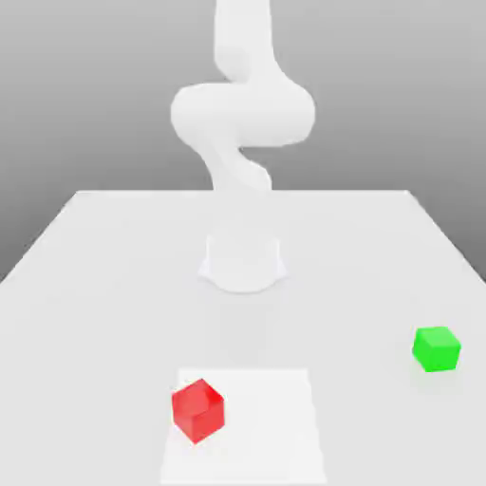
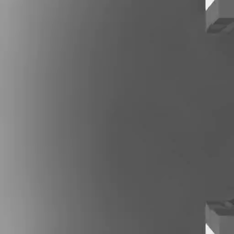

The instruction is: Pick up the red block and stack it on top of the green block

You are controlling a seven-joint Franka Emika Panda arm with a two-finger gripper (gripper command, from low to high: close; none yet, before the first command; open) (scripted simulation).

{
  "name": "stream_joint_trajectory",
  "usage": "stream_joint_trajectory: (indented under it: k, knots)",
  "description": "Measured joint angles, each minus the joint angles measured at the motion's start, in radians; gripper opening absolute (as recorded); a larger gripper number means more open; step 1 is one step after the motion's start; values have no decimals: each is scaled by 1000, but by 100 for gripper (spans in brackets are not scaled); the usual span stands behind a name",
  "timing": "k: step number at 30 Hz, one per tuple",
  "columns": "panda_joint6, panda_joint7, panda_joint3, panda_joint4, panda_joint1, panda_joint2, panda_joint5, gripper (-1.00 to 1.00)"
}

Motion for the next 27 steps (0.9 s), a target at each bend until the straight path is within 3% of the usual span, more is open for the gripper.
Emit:
stream_joint_trajectory:
  k: [14, 21, 26, 27]
  knots:
    - [269, -485, -162, -226, 68, 512, -29, 0]
    - [406, -784, -172, -331, 46, 770, 56, 0]
    - [550, -877, -106, -318, -1, 952, 150, 0]
    - [578, -888, -89, -313, -15, 986, 165, -100]
